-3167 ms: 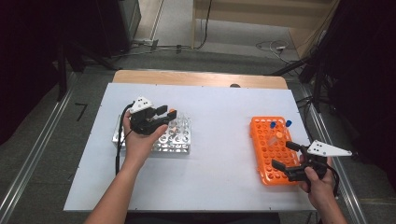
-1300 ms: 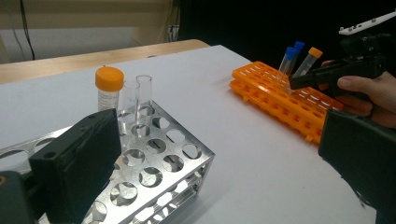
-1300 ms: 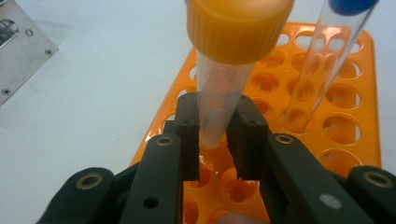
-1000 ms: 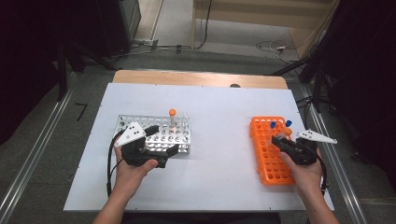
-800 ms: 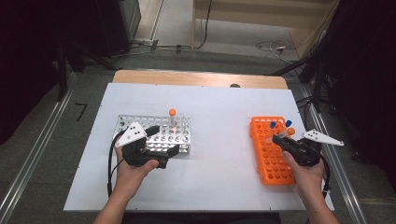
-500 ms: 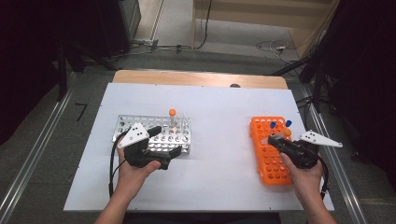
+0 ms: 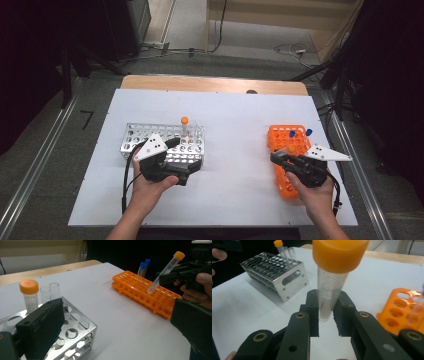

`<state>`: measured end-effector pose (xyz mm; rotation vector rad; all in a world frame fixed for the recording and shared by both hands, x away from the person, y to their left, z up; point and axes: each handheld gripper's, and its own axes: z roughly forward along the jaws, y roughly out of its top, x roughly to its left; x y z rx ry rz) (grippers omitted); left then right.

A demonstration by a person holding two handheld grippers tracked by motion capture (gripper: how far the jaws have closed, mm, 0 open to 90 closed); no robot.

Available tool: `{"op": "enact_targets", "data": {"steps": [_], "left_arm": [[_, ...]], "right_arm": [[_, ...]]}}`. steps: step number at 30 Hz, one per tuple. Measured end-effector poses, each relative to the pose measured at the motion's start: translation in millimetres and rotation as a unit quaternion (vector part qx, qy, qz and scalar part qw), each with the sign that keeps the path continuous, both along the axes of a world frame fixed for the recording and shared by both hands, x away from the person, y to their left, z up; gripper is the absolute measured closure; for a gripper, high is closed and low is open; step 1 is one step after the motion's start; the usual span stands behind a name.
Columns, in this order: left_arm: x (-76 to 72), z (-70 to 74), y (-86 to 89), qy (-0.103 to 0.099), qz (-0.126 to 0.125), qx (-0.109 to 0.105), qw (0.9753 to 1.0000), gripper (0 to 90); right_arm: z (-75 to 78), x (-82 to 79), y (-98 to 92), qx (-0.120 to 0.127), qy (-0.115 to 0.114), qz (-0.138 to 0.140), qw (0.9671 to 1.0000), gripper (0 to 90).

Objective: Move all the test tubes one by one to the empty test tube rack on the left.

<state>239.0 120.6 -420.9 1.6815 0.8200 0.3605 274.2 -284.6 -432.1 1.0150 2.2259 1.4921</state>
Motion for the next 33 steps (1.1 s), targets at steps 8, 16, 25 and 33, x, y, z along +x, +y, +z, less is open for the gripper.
{"op": "enact_targets", "data": {"steps": [8, 16, 25, 33], "left_arm": [[-1.7, -1.0, -13.1, 0.002, -0.017, 0.005, 0.9998, 0.0], [-5.1, -3.1, -30.4, 0.003, -0.042, 0.01, 0.9991, 0.0], [-6.2, -5.5, -49.9, 0.006, -0.078, 0.014, 0.9969, 4.0], [-6.9, -8.2, -65.7, 0.005, -0.128, 0.009, 0.9917, 25.6]], "right_arm": [[-2.7, -9.4, 23.5, -0.017, -0.001, 0.041, 0.999, 72.8], [-7.8, -17.4, 46.1, -0.02, 0.01, 0.081, 0.9964, 72.8], [-13.3, -24.8, 68.1, -0.032, 0.019, 0.117, 0.9925, 72.9], [-16.9, -30.2, 82.2, -0.044, 0.024, 0.141, 0.9887, 72.9]]}}
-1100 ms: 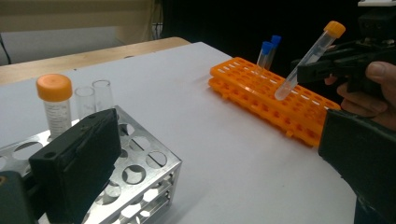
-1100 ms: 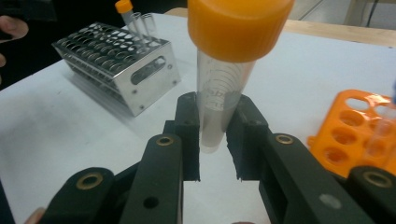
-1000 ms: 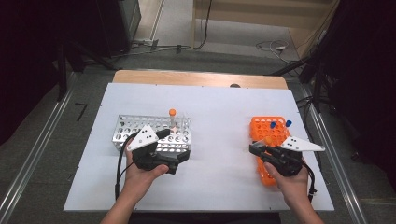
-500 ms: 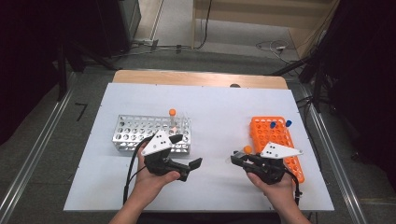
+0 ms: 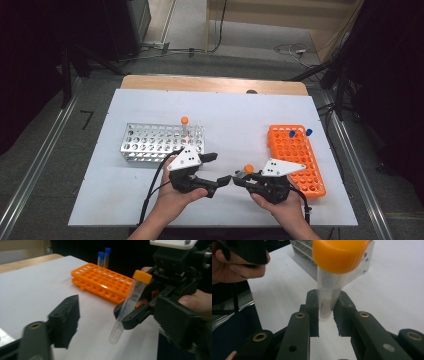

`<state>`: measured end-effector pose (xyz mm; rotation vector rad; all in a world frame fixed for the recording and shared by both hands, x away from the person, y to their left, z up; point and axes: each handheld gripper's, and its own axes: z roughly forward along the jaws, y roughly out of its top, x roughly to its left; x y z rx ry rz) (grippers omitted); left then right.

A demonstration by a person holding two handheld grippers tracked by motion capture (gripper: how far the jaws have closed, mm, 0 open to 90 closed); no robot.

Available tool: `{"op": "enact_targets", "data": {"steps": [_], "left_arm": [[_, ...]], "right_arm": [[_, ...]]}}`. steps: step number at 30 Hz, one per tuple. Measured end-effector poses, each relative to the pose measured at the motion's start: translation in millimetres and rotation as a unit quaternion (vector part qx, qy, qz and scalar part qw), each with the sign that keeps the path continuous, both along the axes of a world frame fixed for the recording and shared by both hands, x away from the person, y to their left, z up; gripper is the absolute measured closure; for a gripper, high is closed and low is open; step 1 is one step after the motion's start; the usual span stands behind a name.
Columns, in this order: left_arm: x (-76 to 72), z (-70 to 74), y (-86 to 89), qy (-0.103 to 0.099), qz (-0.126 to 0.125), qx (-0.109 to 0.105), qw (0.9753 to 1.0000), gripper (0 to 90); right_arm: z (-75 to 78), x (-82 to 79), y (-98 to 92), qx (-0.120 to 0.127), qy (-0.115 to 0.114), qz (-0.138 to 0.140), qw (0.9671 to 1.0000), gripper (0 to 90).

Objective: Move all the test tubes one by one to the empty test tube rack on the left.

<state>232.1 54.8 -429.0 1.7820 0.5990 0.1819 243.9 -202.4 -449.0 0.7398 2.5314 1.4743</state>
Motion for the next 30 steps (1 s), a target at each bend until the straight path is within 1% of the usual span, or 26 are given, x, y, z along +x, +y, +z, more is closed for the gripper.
{"op": "enact_targets", "data": {"steps": [5, 7, 11, 14, 16, 17, 21, 27, 30], "left_arm": [[0.0, -2.0, -11.4, -0.001, -0.025, 0.011, 0.9996, 40.4], [0.7, -3.1, -15.5, 0.001, -0.04, 0.013, 0.9991, 47.1], [2.7, -5.0, -22.7, 0.004, -0.06, 0.021, 0.998, 54.5], [3.6, -6.8, -27.0, 0.01, -0.07, 0.022, 0.9972, 59.9], [4.5, -7.7, -28.1, 0.014, -0.078, 0.021, 0.9966, 65.6], [4.4, -7.8, -28.3, 0.013, -0.079, 0.021, 0.9966, 67.7], [3.4, -7.3, -27.8, 0.003, -0.079, 0.025, 0.9966, 70.4], [1.2, -5.7, -27.5, -0.015, -0.073, 0.033, 0.9967, 73.2], [0.5, -5.1, -27.0, -0.021, -0.069, 0.032, 0.9969, 74.5]], "right_arm": [[-0.9, -2.2, 4.6, -0.004, 0.001, 0.013, 0.9999, 72.9], [-1.3, -3.0, 6.2, -0.006, 0.002, 0.019, 0.9998, 72.9], [-2.3, -4.3, 9.5, -0.009, 0.004, 0.027, 0.9996, 72.9], [-3.0, -5.6, 12.1, -0.011, 0.007, 0.036, 0.9993, 72.9], [-3.0, -6.6, 13.4, -0.011, 0.007, 0.042, 0.999, 72.9], [-3.0, -7.0, 13.8, -0.012, 0.007, 0.045, 0.9989, 72.9], [-3.4, -6.9, 14.4, -0.009, 0.012, 0.051, 0.9986, 72.9], [-3.2, -6.2, 13.3, -0.004, 0.019, 0.056, 0.9982, 72.8], [-2.9, -5.1, 12.3, -0.001, 0.024, 0.061, 0.9978, 72.6]]}}
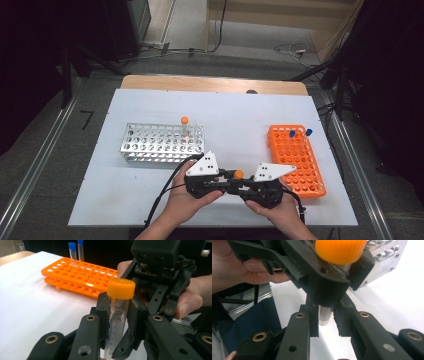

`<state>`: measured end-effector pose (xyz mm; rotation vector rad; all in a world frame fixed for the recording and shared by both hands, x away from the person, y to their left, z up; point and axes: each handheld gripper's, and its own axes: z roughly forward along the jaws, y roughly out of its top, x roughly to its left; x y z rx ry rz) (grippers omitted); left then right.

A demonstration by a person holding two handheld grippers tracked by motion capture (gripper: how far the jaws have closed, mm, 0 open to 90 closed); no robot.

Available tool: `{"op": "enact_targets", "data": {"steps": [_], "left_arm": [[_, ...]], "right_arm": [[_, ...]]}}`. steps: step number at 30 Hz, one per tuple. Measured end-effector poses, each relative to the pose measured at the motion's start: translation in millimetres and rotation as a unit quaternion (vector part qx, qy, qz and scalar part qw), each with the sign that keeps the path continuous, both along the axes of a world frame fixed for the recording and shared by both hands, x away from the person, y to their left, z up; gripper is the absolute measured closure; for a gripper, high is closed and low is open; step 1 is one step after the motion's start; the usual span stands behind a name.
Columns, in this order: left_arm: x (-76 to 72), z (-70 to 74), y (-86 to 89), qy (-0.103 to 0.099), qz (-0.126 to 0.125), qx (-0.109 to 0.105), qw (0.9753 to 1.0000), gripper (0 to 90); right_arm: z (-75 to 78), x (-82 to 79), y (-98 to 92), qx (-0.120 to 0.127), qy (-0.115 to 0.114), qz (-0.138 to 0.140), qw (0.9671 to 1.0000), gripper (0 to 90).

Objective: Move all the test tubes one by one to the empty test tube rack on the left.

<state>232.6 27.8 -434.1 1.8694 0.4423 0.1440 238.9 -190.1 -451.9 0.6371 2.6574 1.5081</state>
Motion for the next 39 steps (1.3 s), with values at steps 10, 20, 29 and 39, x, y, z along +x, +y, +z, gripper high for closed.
{"op": "enact_targets", "data": {"steps": [10, 20, 29, 39], "left_arm": [[0.9, 3.6, 7.2, -0.007, 0.015, -0.015, 0.9998, 75.0], [4.9, 9.1, 24.3, -0.009, 0.048, -0.027, 0.9984, 75.0], [8.6, 14.6, 44.5, -0.013, 0.078, -0.037, 0.9961, 75.0], [12.4, 21.2, 71.9, -0.021, 0.116, -0.049, 0.9918, 75.0]], "right_arm": [[3.6, -2.5, -5.3, 0.016, -0.021, 0.013, 0.9996, 54.8], [10.8, 0.5, -23.1, 0.036, -0.038, 0.001, 0.9986, 31.3], [14.9, 6.3, -41.4, 0.042, -0.039, -0.005, 0.9983, 14.6], [16.1, 12.5, -61.9, 0.037, -0.047, -0.032, 0.9977, 3.7]]}}
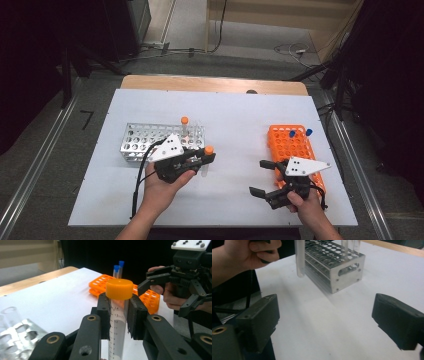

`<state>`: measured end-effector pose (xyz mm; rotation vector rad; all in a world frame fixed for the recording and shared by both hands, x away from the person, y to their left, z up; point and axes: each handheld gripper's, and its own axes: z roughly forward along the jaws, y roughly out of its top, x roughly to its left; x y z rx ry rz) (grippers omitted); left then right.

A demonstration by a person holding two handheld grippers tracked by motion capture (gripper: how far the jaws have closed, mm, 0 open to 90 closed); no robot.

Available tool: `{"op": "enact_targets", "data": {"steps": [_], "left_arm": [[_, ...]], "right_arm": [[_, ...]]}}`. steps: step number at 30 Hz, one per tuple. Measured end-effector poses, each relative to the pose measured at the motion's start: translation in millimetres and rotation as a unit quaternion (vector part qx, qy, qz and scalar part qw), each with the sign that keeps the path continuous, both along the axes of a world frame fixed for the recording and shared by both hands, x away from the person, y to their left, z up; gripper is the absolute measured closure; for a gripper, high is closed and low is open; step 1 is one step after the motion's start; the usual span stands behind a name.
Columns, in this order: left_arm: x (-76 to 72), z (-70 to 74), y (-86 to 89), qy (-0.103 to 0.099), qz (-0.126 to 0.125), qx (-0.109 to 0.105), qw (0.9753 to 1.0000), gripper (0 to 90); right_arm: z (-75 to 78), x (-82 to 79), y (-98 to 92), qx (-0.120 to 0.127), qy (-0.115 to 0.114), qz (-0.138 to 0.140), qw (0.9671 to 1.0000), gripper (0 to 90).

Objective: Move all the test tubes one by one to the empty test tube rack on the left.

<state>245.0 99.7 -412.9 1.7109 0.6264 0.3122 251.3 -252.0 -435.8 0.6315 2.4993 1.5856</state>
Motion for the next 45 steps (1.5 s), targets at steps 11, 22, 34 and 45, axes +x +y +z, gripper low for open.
{"op": "enact_targets", "data": {"steps": [11, 22, 34, 45], "left_arm": [[5.3, 5.7, 27.9, -0.006, 0.042, -0.01, 0.9991, 75.0], [17.7, 16.6, 57.1, -0.013, 0.096, -0.025, 0.995, 75.0], [51.5, 21.1, 64.0, -0.016, 0.147, -0.032, 0.9886, 75.0], [82.6, 7.8, 70.7, -0.007, 0.204, -0.032, 0.9785, 75.0]], "right_arm": [[0.9, 7.7, -31.3, 0.001, 0.001, -0.047, 0.9989, 0.0], [-4.4, 14.5, -51.3, -0.017, -0.011, -0.081, 0.9965, 0.0], [-9.6, 19.0, -59.6, -0.02, -0.01, -0.114, 0.9933, 3.2], [-10.0, 20.3, -64.4, -0.02, -0.013, -0.127, 0.9917, 3.2]]}}
